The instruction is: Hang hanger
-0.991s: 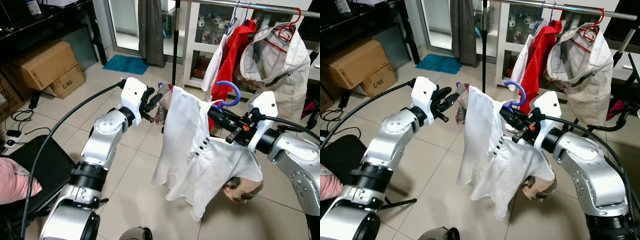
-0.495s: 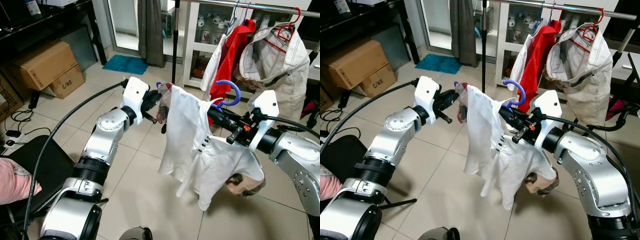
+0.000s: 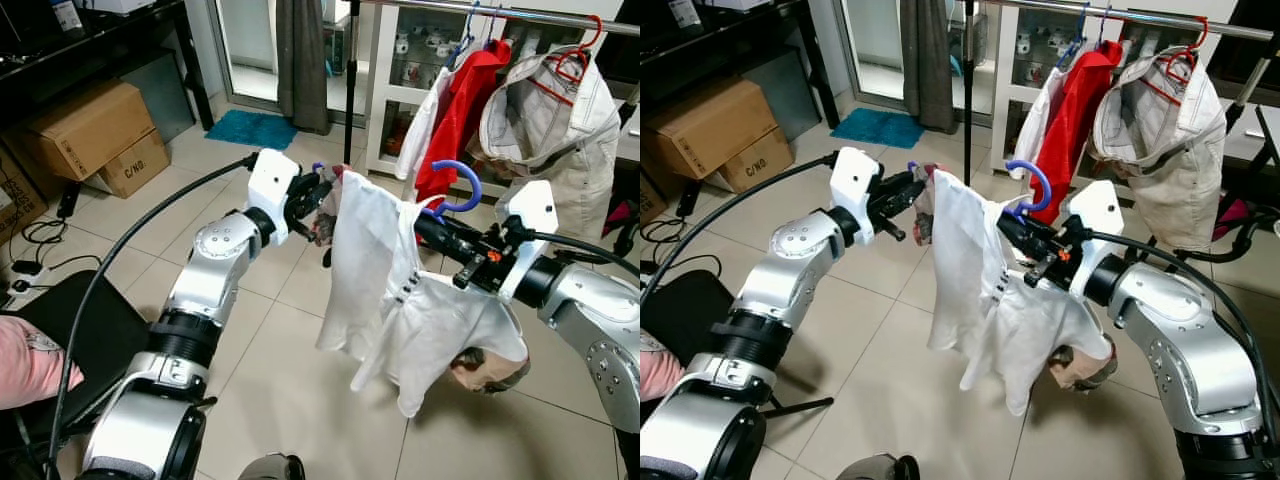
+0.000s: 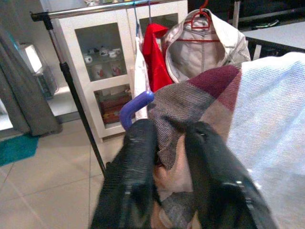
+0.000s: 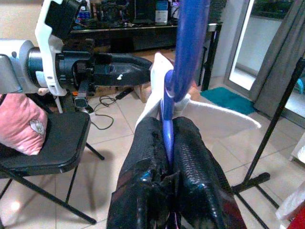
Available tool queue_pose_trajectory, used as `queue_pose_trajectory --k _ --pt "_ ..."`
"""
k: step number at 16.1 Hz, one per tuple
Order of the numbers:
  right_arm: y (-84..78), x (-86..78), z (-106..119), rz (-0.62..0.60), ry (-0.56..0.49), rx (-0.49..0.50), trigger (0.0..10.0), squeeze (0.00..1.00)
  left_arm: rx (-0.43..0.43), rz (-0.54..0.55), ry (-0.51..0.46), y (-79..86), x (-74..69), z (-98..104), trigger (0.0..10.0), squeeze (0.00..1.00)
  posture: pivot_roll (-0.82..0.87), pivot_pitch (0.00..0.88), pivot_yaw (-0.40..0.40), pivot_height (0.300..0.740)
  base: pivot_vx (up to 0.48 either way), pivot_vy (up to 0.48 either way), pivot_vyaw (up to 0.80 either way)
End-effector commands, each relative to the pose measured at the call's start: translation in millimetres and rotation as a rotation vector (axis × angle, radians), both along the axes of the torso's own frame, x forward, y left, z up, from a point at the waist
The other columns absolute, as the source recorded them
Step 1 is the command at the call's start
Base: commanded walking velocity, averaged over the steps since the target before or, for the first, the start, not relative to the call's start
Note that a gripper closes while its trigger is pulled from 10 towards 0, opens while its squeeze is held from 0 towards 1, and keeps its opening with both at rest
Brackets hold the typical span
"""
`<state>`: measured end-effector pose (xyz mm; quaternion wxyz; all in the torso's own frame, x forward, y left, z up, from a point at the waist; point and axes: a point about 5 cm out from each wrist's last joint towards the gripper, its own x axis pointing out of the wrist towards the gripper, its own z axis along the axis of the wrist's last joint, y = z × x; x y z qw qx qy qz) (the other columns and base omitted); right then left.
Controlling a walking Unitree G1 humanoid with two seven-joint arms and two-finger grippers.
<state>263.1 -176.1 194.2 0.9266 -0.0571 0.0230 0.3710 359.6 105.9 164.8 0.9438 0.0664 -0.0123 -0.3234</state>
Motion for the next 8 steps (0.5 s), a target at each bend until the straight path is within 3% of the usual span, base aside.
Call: queue_pose_trajectory --k 1,2,3,6,8 --pt "-0.5 -3.5 7 0.013 -0.03 0.004 10.0 0.0 0.007 0.008 -0.028 7.4 -1.7 3 10.0 0.98 -0.1 0.0 0.077 0.74 0.0 0.0 0.0" --pt "-0.6 -3.7 7 0.014 -0.029 0.004 10.0 0.0 0.02 0.001 -0.037 9.6 -3.3 4 10.0 0.65 -0.1 0.0 0.077 0.74 0.0 0.0 0.0" --pt "-0.5 -4.4 6 0.015 -0.028 0.003 10.0 0.0 0.018 -0.031 -0.045 11.2 -7.8 4 10.0 0.0 -0.1 0.0 0.076 0.74 0.0 0.0 0.0" --pt "-0.8 -5.2 5 0.018 -0.024 0.001 10.0 0.0 0.048 -0.069 -0.062 13.0 -16.0 3 10.0 0.0 -0.1 0.0 0.071 0.74 0.0 0.0 0.0" --pt "-0.2 -4.1 5 0.023 -0.022 0.001 10.0 0.0 0.063 -0.044 -0.047 16.7 -11.8 -1 10.0 0.0 -0.09 0.0 0.068 0.74 0.0 0.0 0.0"
